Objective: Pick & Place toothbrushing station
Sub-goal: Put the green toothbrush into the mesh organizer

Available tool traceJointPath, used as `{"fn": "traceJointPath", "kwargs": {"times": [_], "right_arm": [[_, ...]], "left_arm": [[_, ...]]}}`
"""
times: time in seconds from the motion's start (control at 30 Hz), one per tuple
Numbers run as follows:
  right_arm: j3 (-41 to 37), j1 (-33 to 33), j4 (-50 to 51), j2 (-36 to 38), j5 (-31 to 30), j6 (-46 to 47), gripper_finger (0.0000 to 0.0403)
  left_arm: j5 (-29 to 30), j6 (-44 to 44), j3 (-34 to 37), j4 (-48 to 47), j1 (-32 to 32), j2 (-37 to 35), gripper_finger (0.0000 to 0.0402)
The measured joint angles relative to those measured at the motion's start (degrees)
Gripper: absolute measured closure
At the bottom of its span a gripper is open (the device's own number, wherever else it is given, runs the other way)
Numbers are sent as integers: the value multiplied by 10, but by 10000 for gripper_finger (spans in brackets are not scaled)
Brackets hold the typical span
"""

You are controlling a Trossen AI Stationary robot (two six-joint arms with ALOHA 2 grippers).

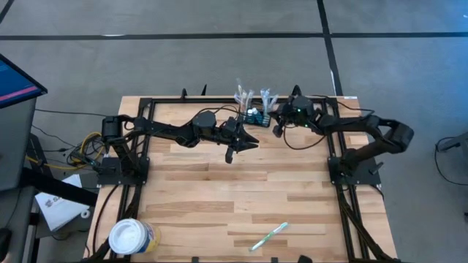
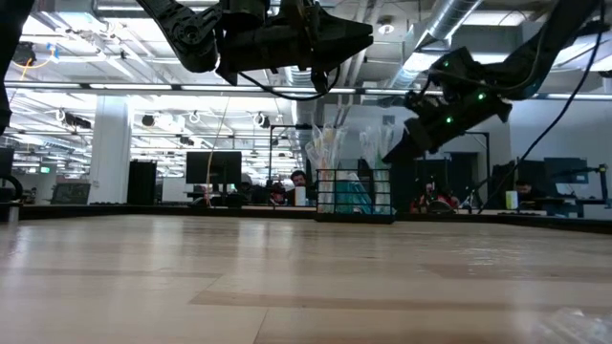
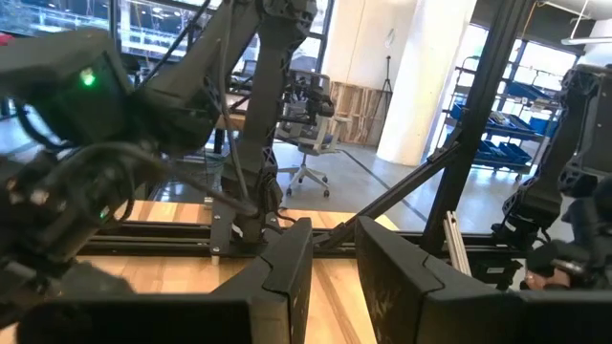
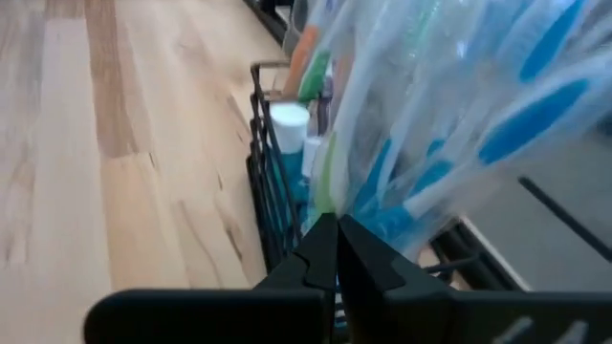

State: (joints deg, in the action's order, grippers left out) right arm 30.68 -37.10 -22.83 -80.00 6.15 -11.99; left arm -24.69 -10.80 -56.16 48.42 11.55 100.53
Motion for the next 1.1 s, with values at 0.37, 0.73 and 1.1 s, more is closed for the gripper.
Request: {"fn": "traceJointPath", "kwargs": {"times": [0.37,0.73,1.1], "right_arm": [[0,4,5,-7,14,6,403],[0,2,44,36,14,-1,359],[0,4,78,43,15,-6,272]], "left_arm": [[0,0,0,0,0,0,325],[0,0,0,0,0,0,325],[0,0,0,0,0,0,325]]}}
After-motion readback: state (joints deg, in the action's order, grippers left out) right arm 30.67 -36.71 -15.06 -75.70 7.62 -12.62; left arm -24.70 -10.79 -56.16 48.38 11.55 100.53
